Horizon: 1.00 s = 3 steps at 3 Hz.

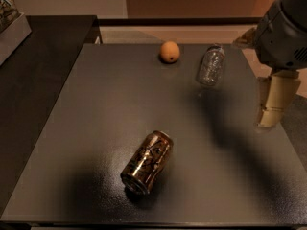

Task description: Place orange can upright

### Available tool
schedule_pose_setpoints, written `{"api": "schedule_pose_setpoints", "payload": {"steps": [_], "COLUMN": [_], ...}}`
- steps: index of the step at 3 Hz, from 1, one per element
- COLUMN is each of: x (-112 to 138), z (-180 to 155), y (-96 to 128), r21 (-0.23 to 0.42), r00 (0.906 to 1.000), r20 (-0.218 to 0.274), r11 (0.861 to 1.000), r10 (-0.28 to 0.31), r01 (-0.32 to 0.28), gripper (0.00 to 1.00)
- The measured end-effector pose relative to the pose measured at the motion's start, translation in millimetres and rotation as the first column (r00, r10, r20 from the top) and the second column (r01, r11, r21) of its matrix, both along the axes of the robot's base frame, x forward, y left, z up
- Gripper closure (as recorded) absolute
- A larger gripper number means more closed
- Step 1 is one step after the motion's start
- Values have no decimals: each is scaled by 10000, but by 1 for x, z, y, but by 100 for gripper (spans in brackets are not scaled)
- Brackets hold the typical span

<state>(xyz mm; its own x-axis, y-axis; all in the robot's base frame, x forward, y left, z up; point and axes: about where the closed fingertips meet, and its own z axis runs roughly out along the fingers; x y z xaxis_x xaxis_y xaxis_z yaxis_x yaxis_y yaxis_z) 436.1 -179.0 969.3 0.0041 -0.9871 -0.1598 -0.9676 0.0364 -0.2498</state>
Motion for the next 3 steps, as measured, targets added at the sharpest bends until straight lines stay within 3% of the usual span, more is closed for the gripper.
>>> {"api": "schedule_pose_setpoints", "payload": {"steps": [1,2,3], "x": [-5,-16,-32], "z": [-10,-24,-40], "y": [35,74,114], "r21": [-332,-416,-286], "r00": [9834,9355,8572], "r20": [-75,-192,-251], "r11": [9829,9346,8568], "r10": [1812,3527,5143], "r01": [-1814,-3532,-5149], "gripper": [0,0,0]}}
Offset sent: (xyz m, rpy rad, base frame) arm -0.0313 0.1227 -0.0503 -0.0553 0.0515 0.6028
